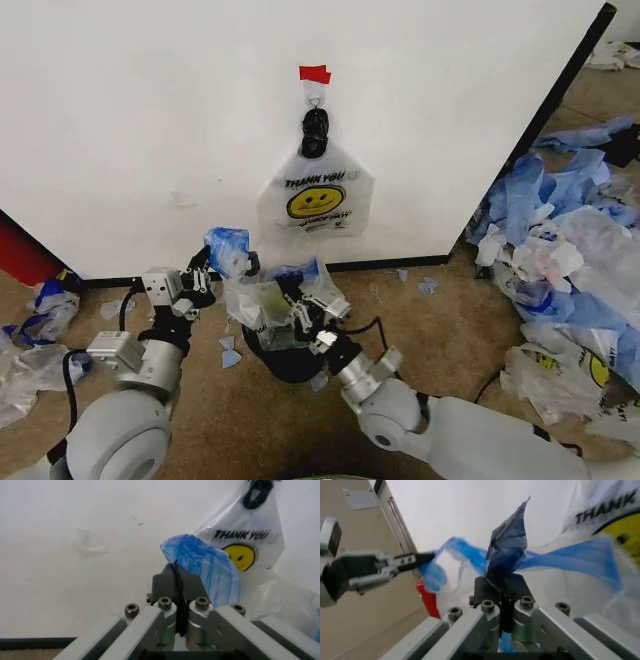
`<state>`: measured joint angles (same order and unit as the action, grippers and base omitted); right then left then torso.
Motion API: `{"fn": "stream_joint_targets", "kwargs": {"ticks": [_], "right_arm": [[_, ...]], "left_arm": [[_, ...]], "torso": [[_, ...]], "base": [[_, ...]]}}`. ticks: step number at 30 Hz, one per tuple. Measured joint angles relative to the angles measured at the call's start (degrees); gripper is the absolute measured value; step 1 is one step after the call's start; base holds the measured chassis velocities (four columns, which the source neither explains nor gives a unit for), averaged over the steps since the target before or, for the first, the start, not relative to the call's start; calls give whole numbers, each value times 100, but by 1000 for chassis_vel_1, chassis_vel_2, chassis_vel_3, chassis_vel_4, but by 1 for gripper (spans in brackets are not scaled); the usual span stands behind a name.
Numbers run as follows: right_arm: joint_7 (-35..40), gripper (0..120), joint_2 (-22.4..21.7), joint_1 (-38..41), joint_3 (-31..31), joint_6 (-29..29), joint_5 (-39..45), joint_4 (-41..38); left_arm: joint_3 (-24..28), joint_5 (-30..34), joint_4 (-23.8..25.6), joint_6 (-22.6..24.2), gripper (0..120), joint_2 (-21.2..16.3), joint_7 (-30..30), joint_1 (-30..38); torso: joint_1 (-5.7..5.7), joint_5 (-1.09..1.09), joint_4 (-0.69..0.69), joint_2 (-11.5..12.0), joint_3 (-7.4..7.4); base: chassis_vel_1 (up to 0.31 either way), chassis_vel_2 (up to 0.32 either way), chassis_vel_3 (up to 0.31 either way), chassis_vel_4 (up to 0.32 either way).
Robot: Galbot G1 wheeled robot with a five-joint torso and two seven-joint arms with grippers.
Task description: Pick up the garbage bag from the wall and place it over the trash bin.
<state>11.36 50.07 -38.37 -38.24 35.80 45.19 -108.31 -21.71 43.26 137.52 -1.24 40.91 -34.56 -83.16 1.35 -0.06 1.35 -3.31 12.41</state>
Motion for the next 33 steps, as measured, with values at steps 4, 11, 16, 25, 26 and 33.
{"fn": "stream_joint_targets", "kwargs": {"ticks": [4,11,16,25,26,33], "right_arm": [[-22,0,-195,-146,172,31,0,-127],[-26,0,-566,-474,515,125,-2,-358],[-20,0,-802,-880,897,230,-13,-413],[-49,0,-851,-1397,1268,333,9,-58],[-59,0,-835,-1445,1286,343,9,-2],[-81,0,-750,-1620,1336,383,-3,181]], "left_arm": [[-106,-80,59,30,0,27,-31,-261],[-373,-306,193,47,0,169,-47,-929],[-449,-718,260,-37,0,518,-23,-1533],[-271,-1215,150,-218,0,879,64,-1906],[-232,-1264,125,-230,0,917,69,-1924],[-5,-1550,-92,-343,0,1106,65,-2034]], "torso": [[0,0,1,0,0],[0,-1,1,0,0],[0,-1,0,0,0],[0,0,0,0,0],[0,0,1,0,0],[0,-1,0,0,0]], "base": [[0,0,0,0],[0,0,0,0],[0,0,0,0],[0,0,0,0],[0,0,0,0],[0,0,0,0]]}}
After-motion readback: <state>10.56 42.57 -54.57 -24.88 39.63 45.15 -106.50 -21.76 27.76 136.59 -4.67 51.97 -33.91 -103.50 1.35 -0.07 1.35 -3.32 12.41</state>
